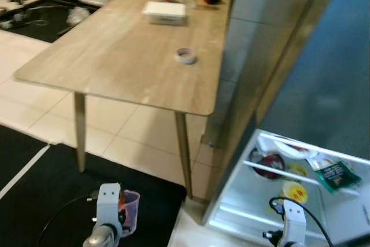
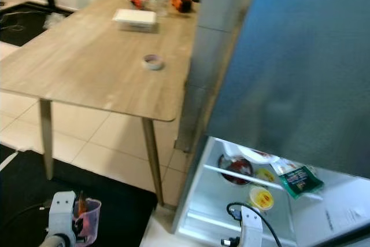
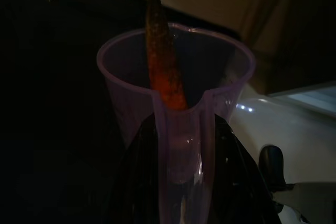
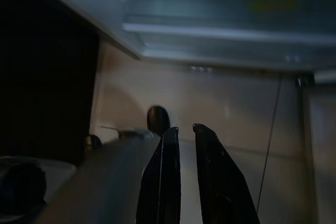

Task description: Restocking fridge

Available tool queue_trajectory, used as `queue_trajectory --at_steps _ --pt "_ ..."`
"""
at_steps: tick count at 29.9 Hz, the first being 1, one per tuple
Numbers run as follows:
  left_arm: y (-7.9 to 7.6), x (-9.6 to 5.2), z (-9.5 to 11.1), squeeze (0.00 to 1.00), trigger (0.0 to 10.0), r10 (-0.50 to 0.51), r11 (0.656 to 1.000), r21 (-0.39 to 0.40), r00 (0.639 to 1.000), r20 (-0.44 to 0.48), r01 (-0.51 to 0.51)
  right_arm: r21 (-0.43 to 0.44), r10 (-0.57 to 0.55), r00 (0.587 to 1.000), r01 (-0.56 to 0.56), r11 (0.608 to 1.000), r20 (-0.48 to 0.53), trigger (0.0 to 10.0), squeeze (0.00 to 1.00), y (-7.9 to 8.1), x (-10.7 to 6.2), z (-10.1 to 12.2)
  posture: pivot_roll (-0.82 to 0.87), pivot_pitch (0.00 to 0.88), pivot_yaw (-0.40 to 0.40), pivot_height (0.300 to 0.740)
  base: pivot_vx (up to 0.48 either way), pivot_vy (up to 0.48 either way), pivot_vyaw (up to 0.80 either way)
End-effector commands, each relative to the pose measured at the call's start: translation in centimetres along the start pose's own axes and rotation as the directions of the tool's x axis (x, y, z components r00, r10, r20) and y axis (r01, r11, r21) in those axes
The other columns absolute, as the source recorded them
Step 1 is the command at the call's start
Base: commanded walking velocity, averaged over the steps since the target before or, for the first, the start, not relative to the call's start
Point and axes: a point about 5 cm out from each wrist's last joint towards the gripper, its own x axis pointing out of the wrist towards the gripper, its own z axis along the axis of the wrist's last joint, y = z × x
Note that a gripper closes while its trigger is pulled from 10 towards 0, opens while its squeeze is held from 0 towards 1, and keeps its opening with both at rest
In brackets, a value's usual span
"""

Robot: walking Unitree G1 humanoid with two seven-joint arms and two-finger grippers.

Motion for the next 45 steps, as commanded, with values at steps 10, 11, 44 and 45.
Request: queue_trajectory --at_steps 10,11,44,45 --pt "-0.6 0.0 -0.3 0.00 10.0 -0.014 1.000 -0.005 1.000 -0.009 0.014 0.003 -0.012 1.000 0.012 1.000 -0.002 10.0 0.00 -0.5 -0.1 0.2 0.08 0.000 -0.066 0.740 0.000 0.000 -0.74" --pt "-0.6 0.0 -0.3 0.00 10.0 -0.013 1.000 -0.006 1.000 -0.009 0.013 0.002 -0.012 1.000 0.012 1.000 -0.001 10.0 0.00 -0.6 -0.1 0.2 0.08 0.000 -0.066 0.740 0.000 0.000 -0.74" --pt "-1.1 -0.2 -1.4 0.00 10.0 -0.031 1.000 0.000 0.998 -0.046 0.031 0.021 0.010 0.999 -0.011 1.000 0.036 10.0 0.00 -0.3 -0.1 0.5 0.08 0.001 -0.069 0.740 0.000 -0.287 -0.09" --pt "-1.1 -0.2 -1.4 0.00 10.0 -0.031 1.000 0.000 0.998 -0.046 0.031 0.021 0.010 0.999 -0.011 1.000 0.036 10.0 0.00 -0.3 -0.1 0.5 0.08 0.001 -0.069 0.740 0.000 0.000 0.00"
